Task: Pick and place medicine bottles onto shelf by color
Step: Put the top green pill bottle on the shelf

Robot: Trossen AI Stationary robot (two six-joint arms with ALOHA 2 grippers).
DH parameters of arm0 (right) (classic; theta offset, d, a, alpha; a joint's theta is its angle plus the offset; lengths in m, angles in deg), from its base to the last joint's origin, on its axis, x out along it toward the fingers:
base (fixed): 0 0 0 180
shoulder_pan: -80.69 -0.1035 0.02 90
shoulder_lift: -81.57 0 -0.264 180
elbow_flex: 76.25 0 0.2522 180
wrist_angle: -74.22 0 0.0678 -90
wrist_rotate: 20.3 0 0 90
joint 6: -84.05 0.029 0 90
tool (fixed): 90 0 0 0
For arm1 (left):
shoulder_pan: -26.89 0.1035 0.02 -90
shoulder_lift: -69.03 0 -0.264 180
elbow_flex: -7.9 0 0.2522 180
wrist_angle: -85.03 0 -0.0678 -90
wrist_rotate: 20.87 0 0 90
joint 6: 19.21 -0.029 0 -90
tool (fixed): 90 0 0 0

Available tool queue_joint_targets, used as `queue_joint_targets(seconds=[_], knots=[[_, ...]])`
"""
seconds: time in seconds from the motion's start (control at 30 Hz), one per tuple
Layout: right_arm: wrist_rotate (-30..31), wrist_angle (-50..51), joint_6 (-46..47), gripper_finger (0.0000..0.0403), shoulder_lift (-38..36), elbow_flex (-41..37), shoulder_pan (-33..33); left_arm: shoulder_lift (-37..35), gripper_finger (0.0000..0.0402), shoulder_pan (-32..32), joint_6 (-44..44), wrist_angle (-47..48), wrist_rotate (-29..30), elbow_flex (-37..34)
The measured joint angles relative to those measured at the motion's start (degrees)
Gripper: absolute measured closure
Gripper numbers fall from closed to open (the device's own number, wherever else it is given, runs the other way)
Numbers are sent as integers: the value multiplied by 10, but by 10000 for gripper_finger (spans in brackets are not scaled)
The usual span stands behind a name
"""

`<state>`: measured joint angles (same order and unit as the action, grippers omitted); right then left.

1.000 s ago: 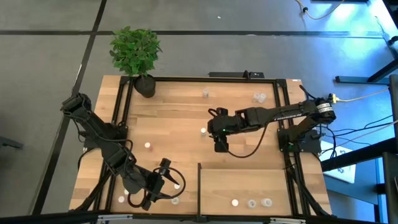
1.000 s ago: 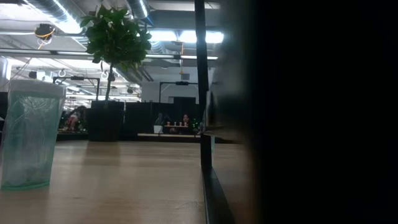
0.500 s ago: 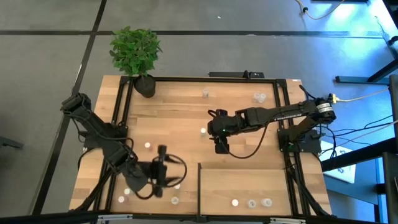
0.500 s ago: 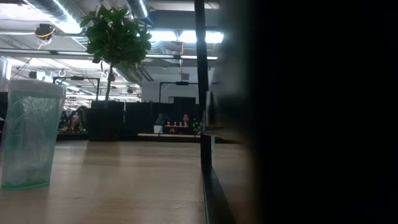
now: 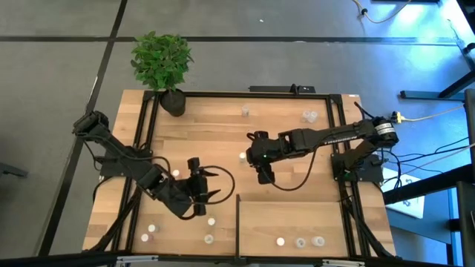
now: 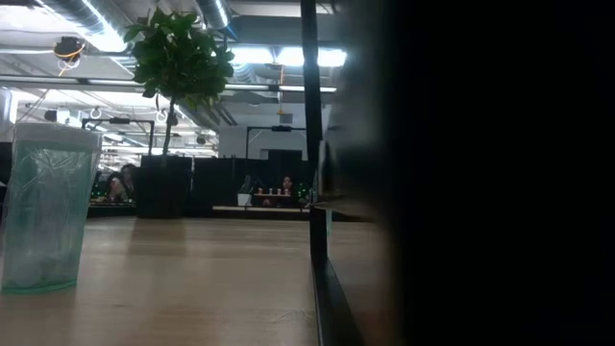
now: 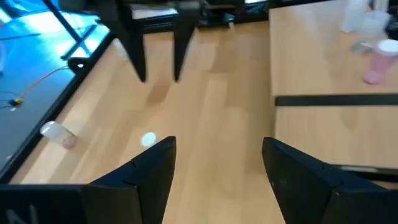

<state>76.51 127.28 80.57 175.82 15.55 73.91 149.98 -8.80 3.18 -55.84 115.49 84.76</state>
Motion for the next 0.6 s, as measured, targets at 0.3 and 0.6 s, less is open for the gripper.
queue_joint_targets(seconds=[0.3,0.6], knots=[[-19,-4,-28,209,28,0,10,0,169,14,9,38,24,0],[-13,-29,-26,209,33,0,14,0,169,14,10,37,20,0]])
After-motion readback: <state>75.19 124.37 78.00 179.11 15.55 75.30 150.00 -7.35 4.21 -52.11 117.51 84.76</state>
